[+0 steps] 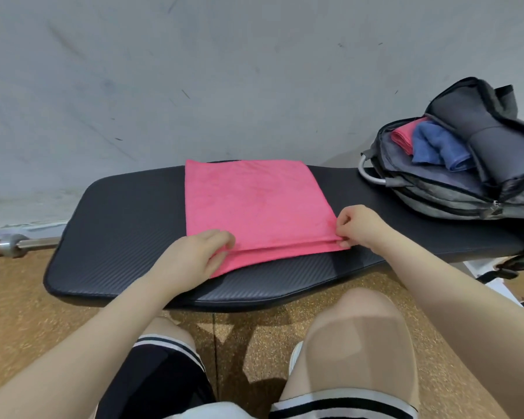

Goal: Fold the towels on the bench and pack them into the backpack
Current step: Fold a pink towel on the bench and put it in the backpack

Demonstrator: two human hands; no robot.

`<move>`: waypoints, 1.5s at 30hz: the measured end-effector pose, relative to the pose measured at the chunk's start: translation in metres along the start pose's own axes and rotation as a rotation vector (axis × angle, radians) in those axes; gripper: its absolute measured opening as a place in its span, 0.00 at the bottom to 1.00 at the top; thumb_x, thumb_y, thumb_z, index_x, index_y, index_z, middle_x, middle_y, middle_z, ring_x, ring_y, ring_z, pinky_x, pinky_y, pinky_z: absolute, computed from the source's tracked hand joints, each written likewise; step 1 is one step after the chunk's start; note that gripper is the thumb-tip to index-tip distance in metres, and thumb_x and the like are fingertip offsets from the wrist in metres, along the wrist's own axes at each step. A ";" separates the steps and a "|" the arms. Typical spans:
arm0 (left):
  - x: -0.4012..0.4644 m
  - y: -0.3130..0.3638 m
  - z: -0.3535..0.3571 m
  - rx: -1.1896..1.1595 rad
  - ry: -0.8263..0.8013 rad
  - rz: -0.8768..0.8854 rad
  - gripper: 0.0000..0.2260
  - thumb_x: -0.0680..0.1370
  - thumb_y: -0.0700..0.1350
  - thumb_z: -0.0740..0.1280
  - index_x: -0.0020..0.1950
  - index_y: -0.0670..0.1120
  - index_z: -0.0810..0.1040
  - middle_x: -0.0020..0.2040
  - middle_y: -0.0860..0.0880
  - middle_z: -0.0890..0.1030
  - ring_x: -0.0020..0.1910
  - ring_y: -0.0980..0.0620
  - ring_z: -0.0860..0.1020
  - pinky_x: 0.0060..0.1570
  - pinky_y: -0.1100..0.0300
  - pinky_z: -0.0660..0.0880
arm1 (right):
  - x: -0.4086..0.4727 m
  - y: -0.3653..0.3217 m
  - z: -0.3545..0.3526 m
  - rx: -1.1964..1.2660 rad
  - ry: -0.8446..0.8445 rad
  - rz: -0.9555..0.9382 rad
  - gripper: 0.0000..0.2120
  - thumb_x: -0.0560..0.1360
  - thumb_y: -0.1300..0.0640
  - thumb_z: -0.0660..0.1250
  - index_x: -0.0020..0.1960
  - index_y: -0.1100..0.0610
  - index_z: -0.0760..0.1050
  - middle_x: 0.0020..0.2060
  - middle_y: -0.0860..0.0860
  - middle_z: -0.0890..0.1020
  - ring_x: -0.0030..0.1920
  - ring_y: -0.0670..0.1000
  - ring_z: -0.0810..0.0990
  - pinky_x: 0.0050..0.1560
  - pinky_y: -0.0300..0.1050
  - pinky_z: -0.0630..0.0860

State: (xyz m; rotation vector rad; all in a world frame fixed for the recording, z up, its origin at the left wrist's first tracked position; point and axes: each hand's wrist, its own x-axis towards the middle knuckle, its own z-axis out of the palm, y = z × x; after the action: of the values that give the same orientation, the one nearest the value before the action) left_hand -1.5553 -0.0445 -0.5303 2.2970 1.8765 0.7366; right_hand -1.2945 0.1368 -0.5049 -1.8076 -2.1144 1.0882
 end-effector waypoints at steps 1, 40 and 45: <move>-0.002 -0.001 -0.002 0.049 -0.031 0.035 0.07 0.72 0.51 0.54 0.48 0.54 0.67 0.41 0.49 0.81 0.30 0.48 0.79 0.26 0.60 0.75 | 0.000 -0.005 0.000 -0.120 -0.041 0.009 0.11 0.71 0.70 0.62 0.34 0.58 0.70 0.31 0.53 0.77 0.25 0.48 0.80 0.29 0.37 0.79; 0.121 -0.098 0.017 0.349 -0.259 -0.813 0.29 0.80 0.57 0.44 0.76 0.41 0.47 0.77 0.45 0.48 0.76 0.49 0.46 0.74 0.54 0.43 | 0.184 -0.078 0.018 -0.349 0.291 -0.275 0.14 0.80 0.55 0.52 0.58 0.62 0.71 0.55 0.63 0.77 0.56 0.62 0.74 0.46 0.51 0.67; 0.116 -0.057 0.018 0.350 -0.128 -0.429 0.37 0.71 0.58 0.34 0.75 0.41 0.52 0.76 0.43 0.53 0.76 0.47 0.50 0.73 0.56 0.42 | 0.133 -0.089 0.046 -0.432 0.225 -0.697 0.20 0.81 0.56 0.52 0.71 0.60 0.63 0.69 0.59 0.67 0.69 0.59 0.65 0.68 0.52 0.61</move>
State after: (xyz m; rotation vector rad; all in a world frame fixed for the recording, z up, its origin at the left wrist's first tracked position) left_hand -1.5839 0.0827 -0.5305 1.9268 2.4696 0.2156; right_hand -1.4250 0.2376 -0.5276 -1.0580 -2.6366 0.2623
